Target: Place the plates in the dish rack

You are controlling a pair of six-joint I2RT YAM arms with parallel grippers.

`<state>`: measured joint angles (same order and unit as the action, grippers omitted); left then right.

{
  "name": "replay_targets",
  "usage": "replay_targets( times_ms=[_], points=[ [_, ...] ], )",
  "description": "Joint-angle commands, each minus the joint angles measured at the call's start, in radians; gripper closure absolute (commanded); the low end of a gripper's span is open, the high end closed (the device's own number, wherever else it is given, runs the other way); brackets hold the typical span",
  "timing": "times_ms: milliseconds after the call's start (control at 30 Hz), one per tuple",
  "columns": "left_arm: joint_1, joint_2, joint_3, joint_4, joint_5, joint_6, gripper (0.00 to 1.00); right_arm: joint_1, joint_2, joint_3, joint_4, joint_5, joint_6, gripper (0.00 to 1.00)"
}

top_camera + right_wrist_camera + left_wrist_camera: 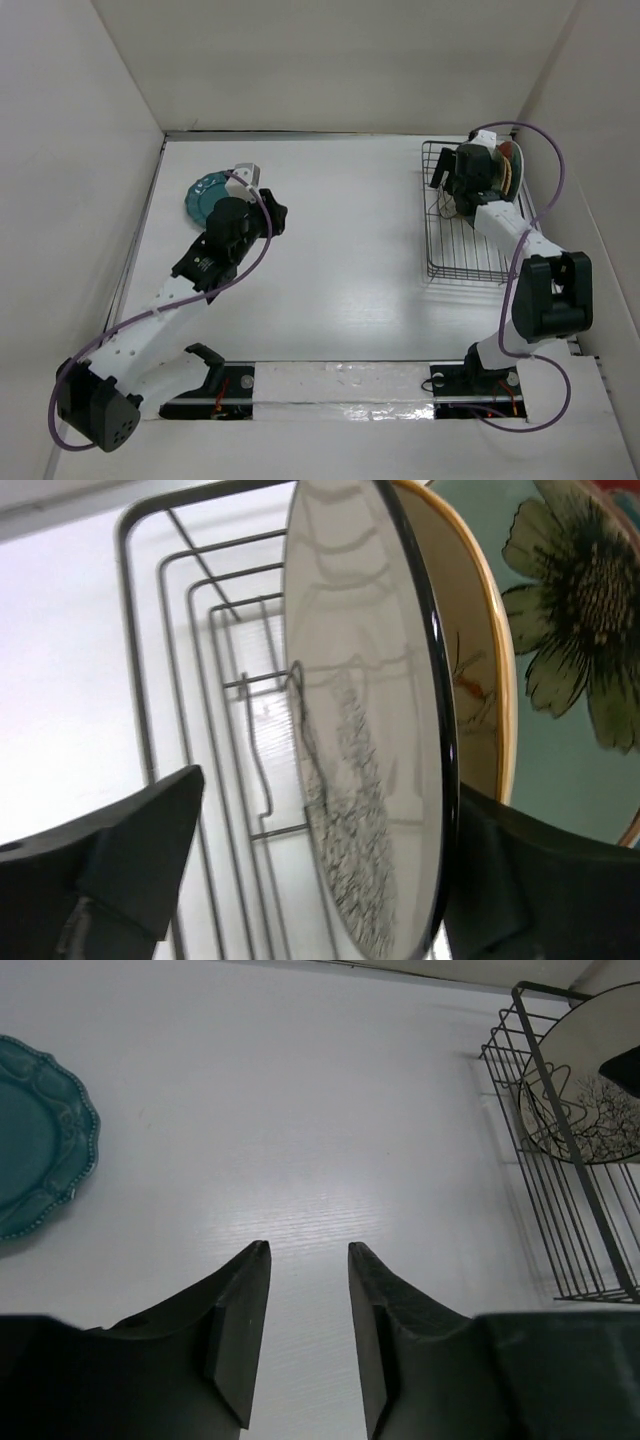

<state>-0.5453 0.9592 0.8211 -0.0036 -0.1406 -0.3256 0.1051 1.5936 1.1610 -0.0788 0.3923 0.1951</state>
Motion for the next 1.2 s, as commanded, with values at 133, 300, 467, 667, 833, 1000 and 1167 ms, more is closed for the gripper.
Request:
replay_targets(
  times_ms=[133, 300, 467, 667, 833, 1000, 1167],
  points=[
    [0.028, 0.151, 0.061, 0.139, -0.020, -0.170, 0.82, 0.034, -0.314, -0.168, 0.171, -0.064, 0.156, 0.01],
    [0.195, 0.262, 0.073, 0.200, 0.065, -0.292, 1.00, 0.044, -0.467, -0.202, 0.175, -0.084, 0.217, 0.01],
    [0.385, 0.349, 0.030, 0.264, 0.136, -0.415, 1.00, 0.093, -0.569, -0.222, 0.168, -0.053, 0.222, 0.01],
    [0.588, 0.404, -0.028, 0.267, 0.156, -0.507, 0.47, 0.154, -0.603, -0.205, 0.214, -0.101, 0.214, 0.03],
    [0.708, 0.420, -0.065, 0.260, 0.150, -0.520, 0.33, 0.217, -0.601, -0.208, 0.249, -0.176, 0.218, 0.04],
    [0.769, 0.495, -0.083, 0.297, 0.188, -0.523, 0.33, 0.254, -0.577, -0.210, 0.260, -0.231, 0.195, 0.04],
    [0.788, 0.647, -0.082, 0.370, 0.280, -0.567, 0.36, 0.263, -0.532, -0.201, 0.258, -0.302, 0.190, 0.04]
  ],
)
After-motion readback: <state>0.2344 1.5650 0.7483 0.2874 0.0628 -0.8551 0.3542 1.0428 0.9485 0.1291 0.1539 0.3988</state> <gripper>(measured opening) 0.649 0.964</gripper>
